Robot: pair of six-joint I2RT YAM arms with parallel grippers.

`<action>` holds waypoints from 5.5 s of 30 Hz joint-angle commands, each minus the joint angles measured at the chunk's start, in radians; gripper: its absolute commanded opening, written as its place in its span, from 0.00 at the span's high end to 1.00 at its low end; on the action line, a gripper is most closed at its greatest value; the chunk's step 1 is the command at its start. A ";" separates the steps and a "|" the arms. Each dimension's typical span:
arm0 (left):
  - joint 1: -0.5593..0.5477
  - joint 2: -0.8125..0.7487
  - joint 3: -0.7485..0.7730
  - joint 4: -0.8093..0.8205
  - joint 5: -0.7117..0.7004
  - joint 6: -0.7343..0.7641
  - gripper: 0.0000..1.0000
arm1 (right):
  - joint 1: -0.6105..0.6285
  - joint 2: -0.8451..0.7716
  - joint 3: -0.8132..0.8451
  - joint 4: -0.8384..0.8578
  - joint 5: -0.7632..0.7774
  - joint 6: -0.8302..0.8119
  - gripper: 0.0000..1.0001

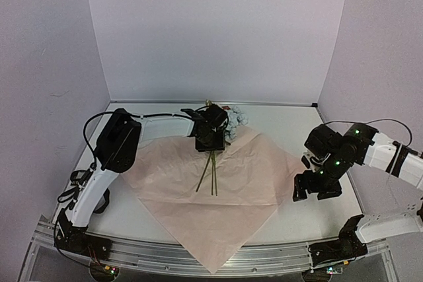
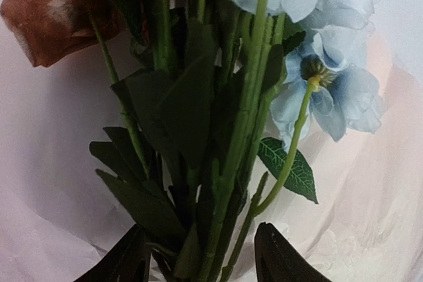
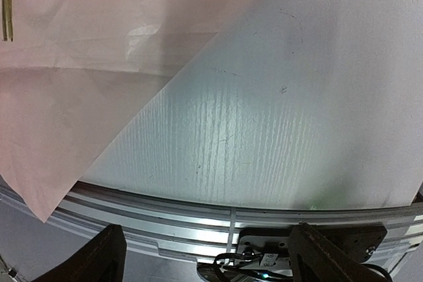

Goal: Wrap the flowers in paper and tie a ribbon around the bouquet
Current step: Place the fake flower on the flattened wrapping paper, then adjust the fake flower with the flattened wrapping paper.

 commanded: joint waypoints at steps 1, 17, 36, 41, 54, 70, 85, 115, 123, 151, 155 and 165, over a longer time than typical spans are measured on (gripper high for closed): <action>-0.001 -0.108 -0.031 0.016 0.005 -0.011 0.36 | -0.005 0.013 0.051 0.007 -0.020 -0.040 0.08; -0.001 -0.407 -0.300 0.091 0.020 0.002 0.09 | 0.145 -0.136 -0.178 0.305 0.033 -0.475 0.02; 0.052 -0.943 -0.954 0.264 0.196 -0.051 0.09 | 0.730 0.137 -0.353 0.839 0.502 -1.078 0.02; 0.062 -0.982 -1.006 0.280 0.188 -0.067 0.09 | 0.787 0.260 -0.355 1.025 0.601 -1.134 0.02; 0.063 -0.730 -0.877 0.330 0.315 -0.031 0.30 | 0.825 0.334 -0.334 1.111 0.622 -1.107 0.03; -0.047 -0.295 -0.348 0.059 -0.033 0.050 0.32 | 0.825 0.292 -0.328 1.028 0.604 -1.004 0.13; -0.071 -0.146 -0.187 0.011 -0.052 0.080 0.52 | 0.825 0.305 -0.306 0.993 0.588 -0.979 0.15; -0.112 -0.178 -0.197 0.010 -0.064 0.034 1.00 | 0.825 0.345 -0.282 0.967 0.598 -0.960 0.15; -0.130 -0.208 -0.241 0.022 -0.070 -0.008 1.00 | 0.825 0.351 -0.280 0.962 0.606 -0.959 0.15; -0.147 -0.284 -0.377 0.095 -0.030 -0.093 0.92 | 0.825 0.330 -0.275 0.927 0.611 -0.957 0.14; -0.147 -0.292 -0.390 0.107 -0.026 -0.096 0.81 | 0.825 0.327 -0.268 0.918 0.609 -0.957 0.15; -0.144 -0.402 -0.408 0.109 -0.045 -0.061 0.44 | 0.825 0.283 -0.233 0.850 0.577 -0.951 0.14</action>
